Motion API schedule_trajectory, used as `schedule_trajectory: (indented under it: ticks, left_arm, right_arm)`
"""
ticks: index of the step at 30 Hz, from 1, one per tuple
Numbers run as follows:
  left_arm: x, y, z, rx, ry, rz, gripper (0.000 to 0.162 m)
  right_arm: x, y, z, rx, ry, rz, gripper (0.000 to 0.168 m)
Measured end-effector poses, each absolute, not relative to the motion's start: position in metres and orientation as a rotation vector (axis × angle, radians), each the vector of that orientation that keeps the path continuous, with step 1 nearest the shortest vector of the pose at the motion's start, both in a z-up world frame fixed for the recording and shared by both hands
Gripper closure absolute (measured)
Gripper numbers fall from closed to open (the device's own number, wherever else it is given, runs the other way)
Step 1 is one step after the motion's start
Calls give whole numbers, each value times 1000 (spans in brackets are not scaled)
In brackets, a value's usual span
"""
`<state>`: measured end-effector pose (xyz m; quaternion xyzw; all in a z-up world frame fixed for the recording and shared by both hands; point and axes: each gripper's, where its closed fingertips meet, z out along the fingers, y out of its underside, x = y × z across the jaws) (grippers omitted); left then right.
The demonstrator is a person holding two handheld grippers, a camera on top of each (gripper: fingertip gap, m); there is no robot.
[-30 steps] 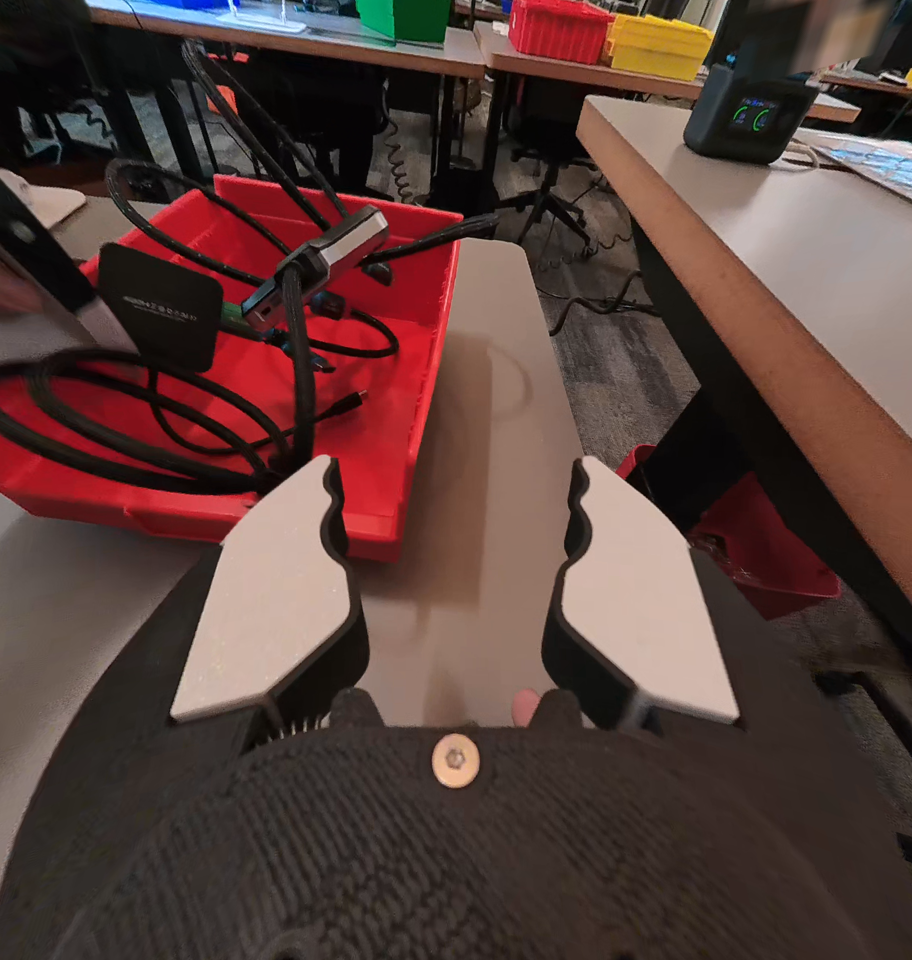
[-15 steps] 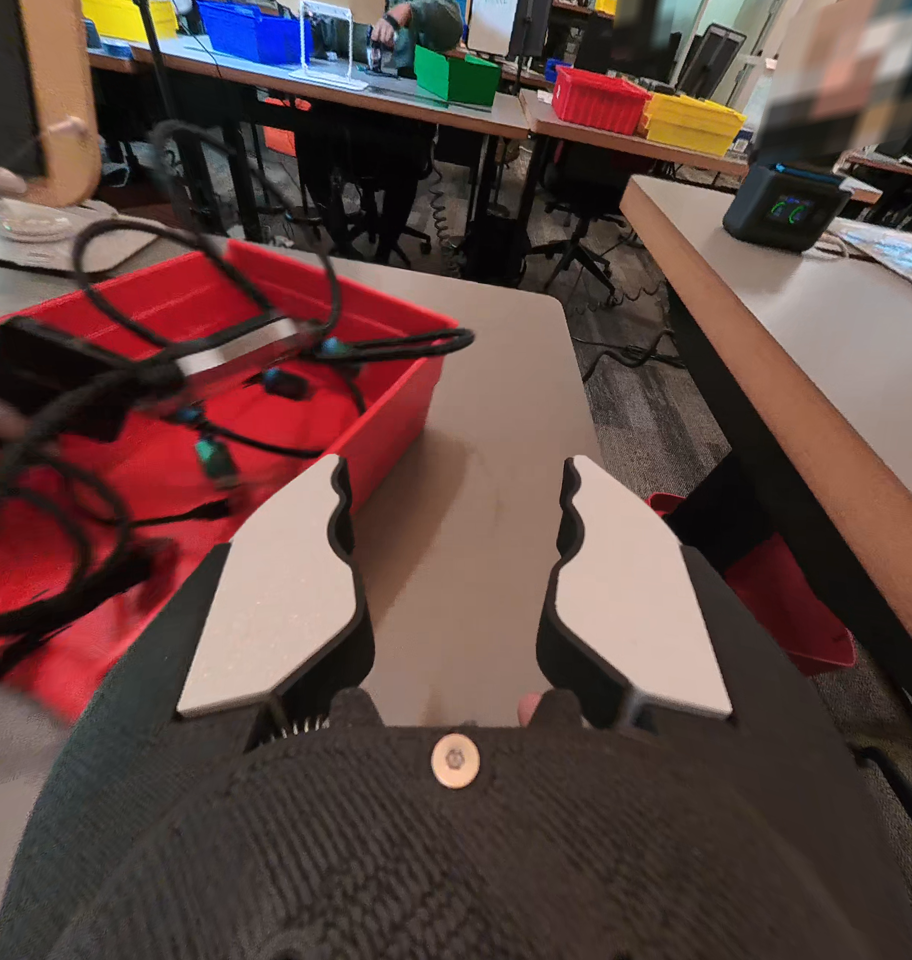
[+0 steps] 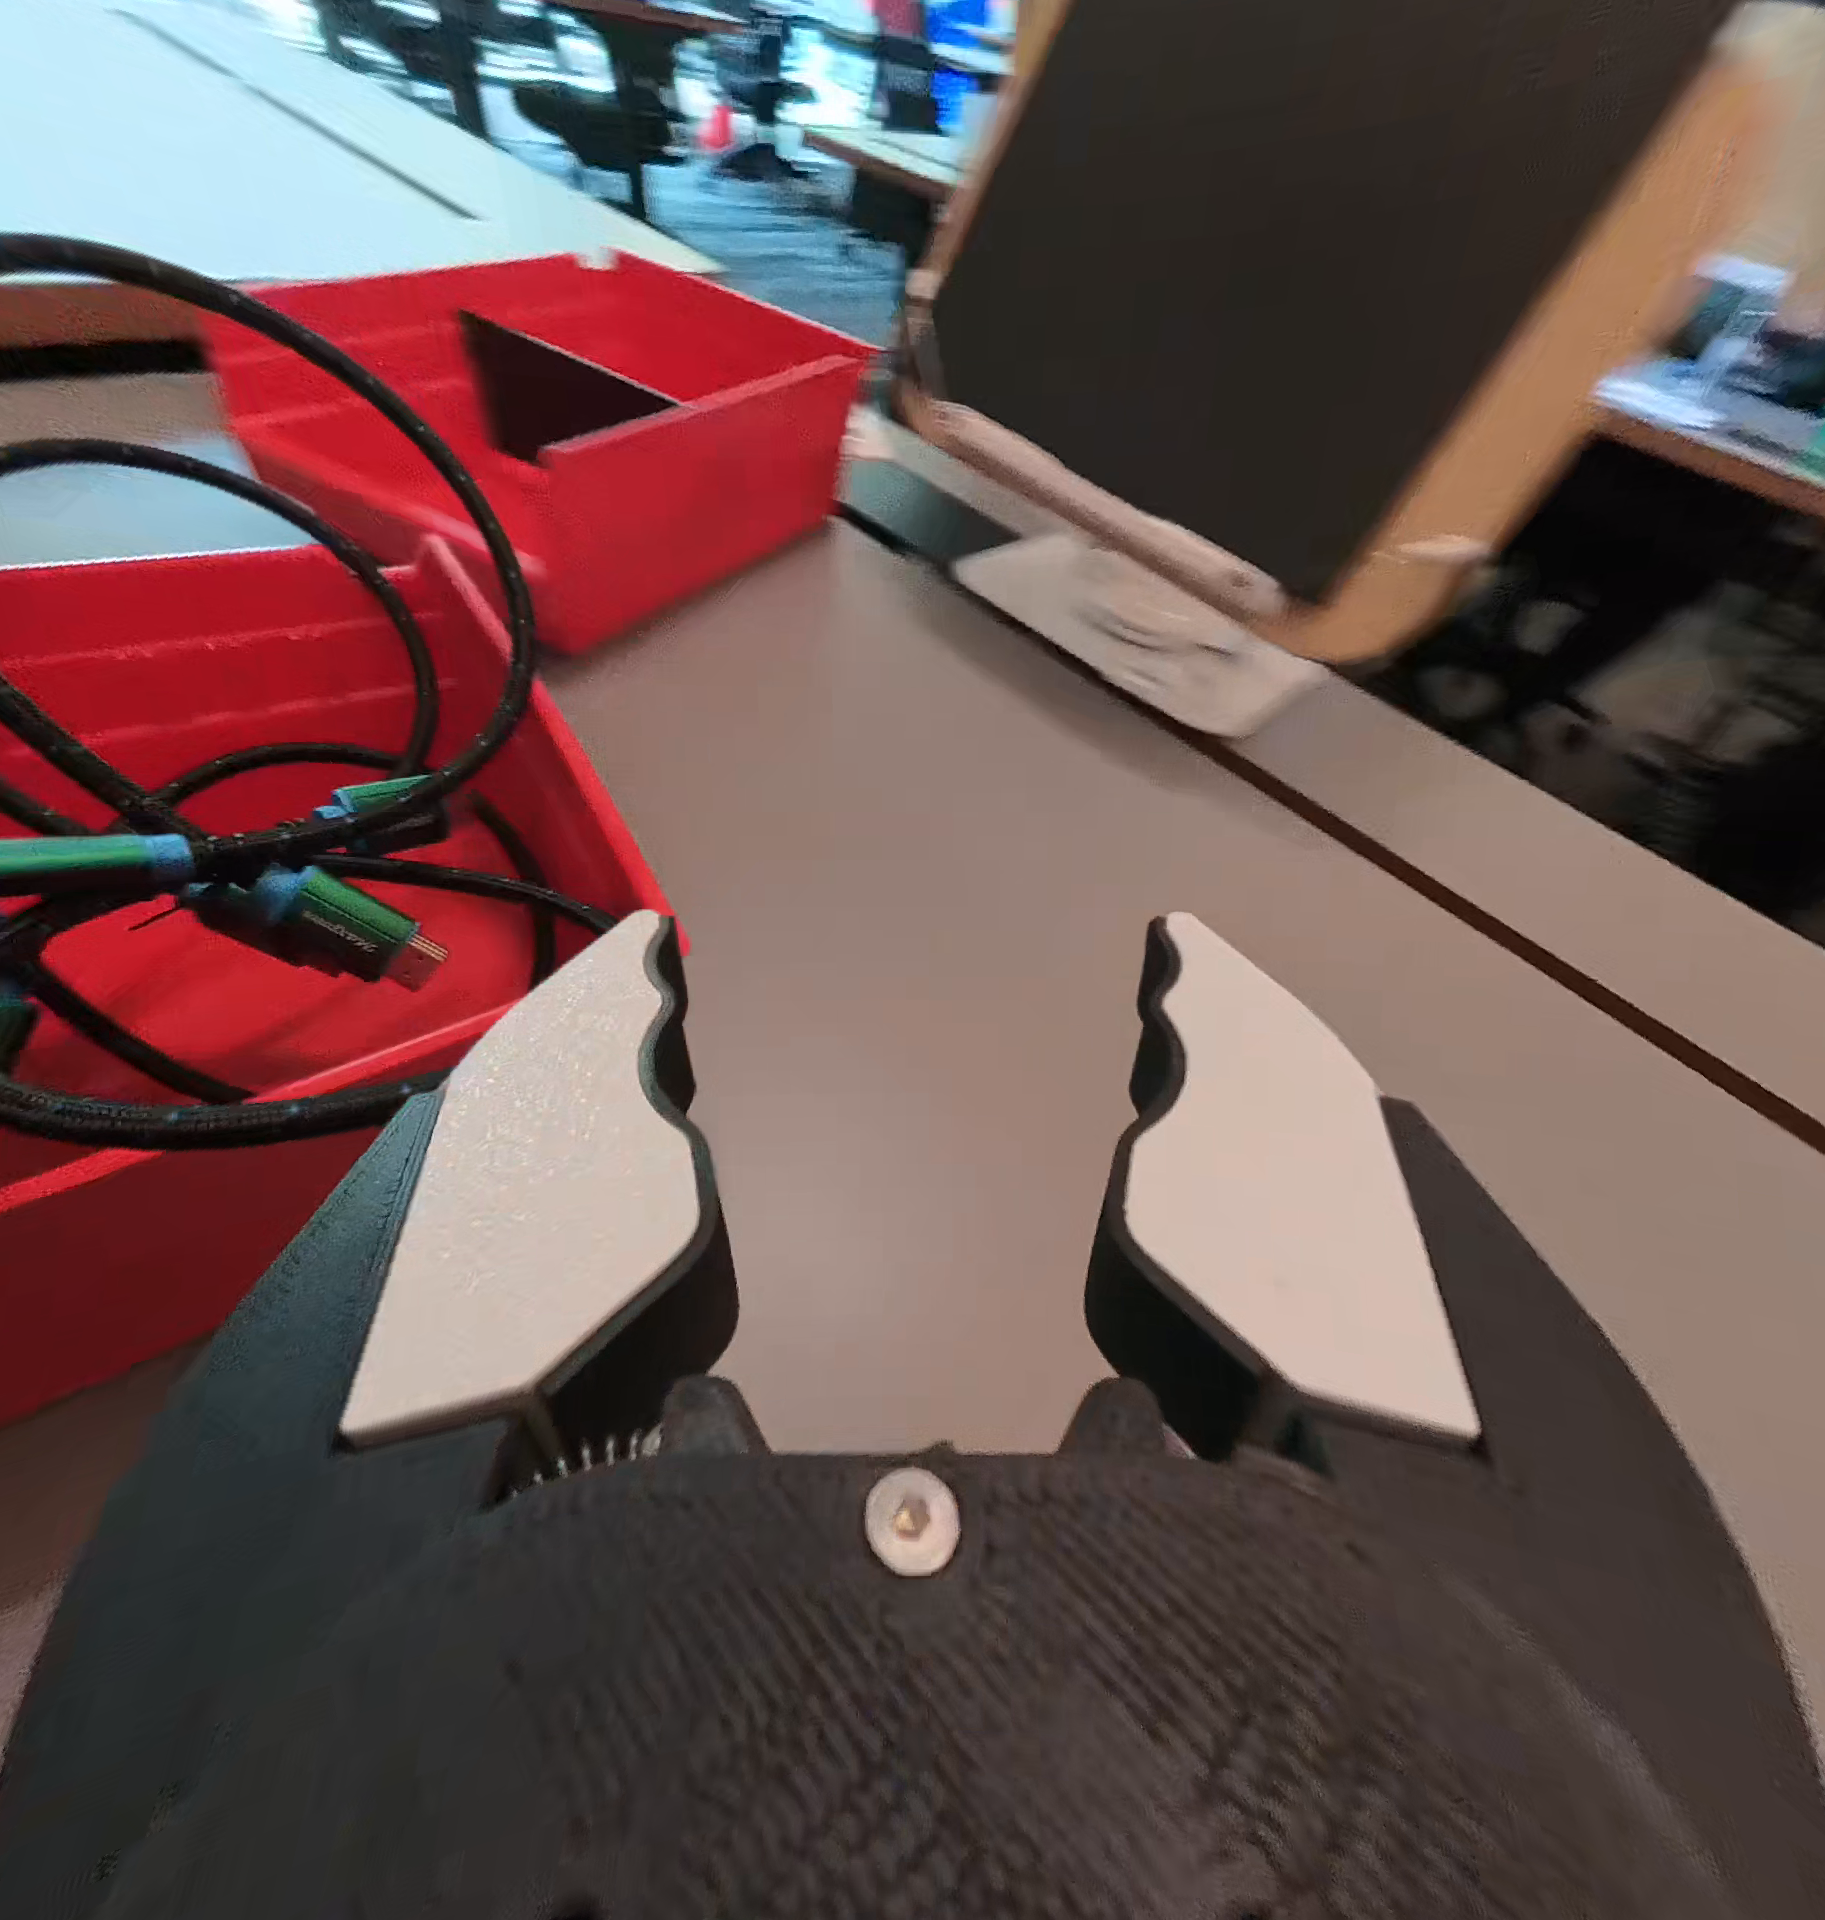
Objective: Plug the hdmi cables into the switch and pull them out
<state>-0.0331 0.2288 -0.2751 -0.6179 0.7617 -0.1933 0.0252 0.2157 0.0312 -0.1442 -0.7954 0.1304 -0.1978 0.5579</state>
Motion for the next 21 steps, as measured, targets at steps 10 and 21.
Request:
schedule_trajectory:
  ticks: [10,21]
  left_arm:
    - [-145,352,-274,-2347,1695,-540,139]
    - [-206,415,-274,-2465,1429,-525,139]
  right_arm:
    - [208,312,-150,-1888,322,-299,82]
    - [243,416,-199,-1952,457,-437,127]
